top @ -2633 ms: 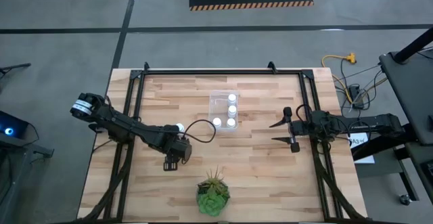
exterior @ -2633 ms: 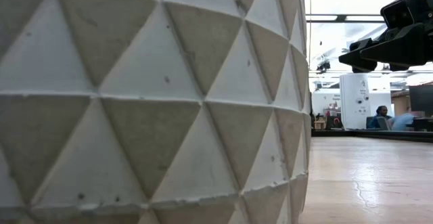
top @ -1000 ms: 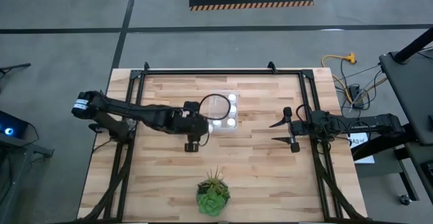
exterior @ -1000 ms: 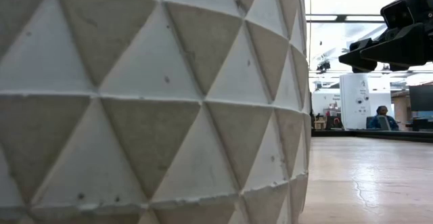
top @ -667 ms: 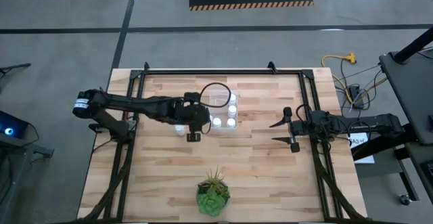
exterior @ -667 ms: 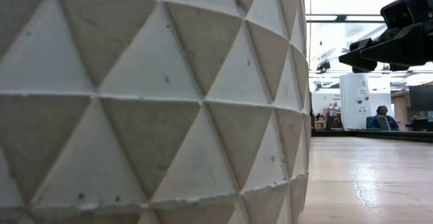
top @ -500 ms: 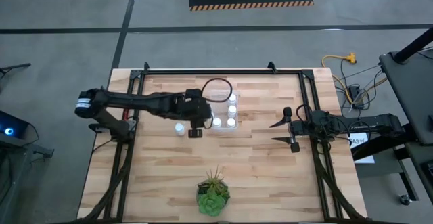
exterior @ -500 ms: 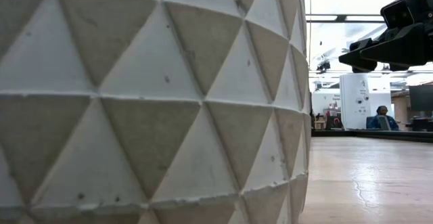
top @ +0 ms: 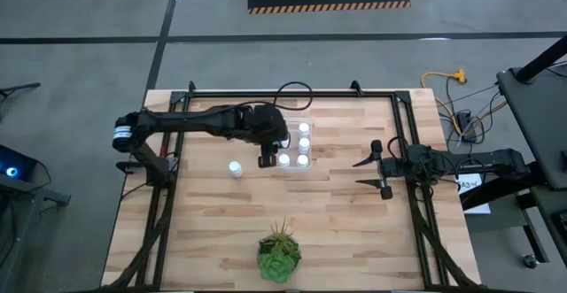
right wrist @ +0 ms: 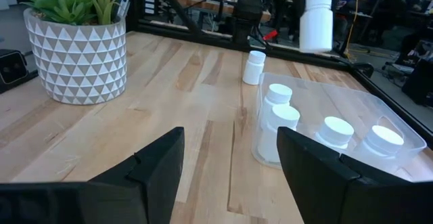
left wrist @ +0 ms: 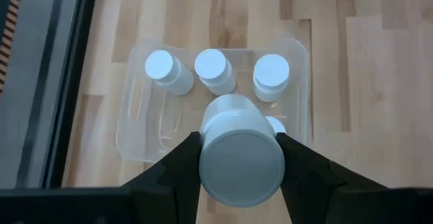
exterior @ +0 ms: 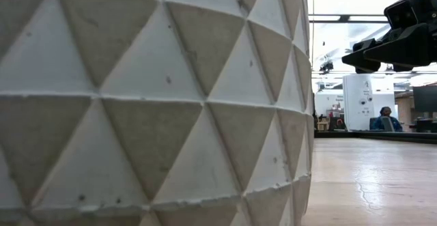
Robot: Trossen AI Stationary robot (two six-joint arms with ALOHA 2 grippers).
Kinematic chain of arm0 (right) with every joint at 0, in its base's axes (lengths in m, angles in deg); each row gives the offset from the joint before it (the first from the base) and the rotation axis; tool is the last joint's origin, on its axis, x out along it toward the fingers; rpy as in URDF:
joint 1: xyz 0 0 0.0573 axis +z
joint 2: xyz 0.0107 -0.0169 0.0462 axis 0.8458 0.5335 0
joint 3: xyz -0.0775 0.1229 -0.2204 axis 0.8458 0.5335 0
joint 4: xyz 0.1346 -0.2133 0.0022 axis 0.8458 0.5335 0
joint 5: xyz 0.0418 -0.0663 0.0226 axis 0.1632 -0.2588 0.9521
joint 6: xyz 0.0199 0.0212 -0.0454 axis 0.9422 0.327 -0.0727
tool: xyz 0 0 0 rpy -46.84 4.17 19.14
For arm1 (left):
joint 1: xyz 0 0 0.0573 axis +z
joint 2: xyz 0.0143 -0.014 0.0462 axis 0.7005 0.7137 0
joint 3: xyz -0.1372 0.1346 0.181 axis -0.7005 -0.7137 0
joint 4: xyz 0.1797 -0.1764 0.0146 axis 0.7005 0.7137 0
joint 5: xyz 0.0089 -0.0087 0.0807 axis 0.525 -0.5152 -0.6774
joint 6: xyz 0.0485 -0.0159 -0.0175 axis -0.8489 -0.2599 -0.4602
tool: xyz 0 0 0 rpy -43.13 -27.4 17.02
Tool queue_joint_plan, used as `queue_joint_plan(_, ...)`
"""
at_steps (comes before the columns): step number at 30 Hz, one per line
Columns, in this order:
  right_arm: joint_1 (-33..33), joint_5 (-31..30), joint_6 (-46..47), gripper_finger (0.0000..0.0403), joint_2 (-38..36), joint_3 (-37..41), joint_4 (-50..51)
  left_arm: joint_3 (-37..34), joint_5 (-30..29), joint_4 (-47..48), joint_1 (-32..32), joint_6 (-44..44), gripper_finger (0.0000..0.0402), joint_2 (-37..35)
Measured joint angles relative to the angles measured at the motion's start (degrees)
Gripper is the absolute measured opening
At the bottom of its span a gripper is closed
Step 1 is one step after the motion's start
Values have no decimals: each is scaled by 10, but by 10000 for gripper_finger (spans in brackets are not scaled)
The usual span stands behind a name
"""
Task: Pick and place pill bottles into a basket
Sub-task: Put the white pill bottle into the transparent bin
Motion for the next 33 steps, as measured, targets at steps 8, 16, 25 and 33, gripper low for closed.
queue_joint_plan(8, 0, 0, 0, 226, 0, 0, 0, 56, 17, 39, 17, -14, 145, 66)
queue_joint_plan(16, 0, 0, 0, 226, 0, 0, 0, 111, 18, 78, 34, -32, 145, 133)
queue_joint_plan(25, 0, 0, 0, 226, 0, 0, 0, 130, 18, 86, 51, -40, 145, 172)
queue_joint_plan(33, 0, 0, 0, 226, 0, 0, 0, 118, 18, 90, 52, -40, 145, 184)
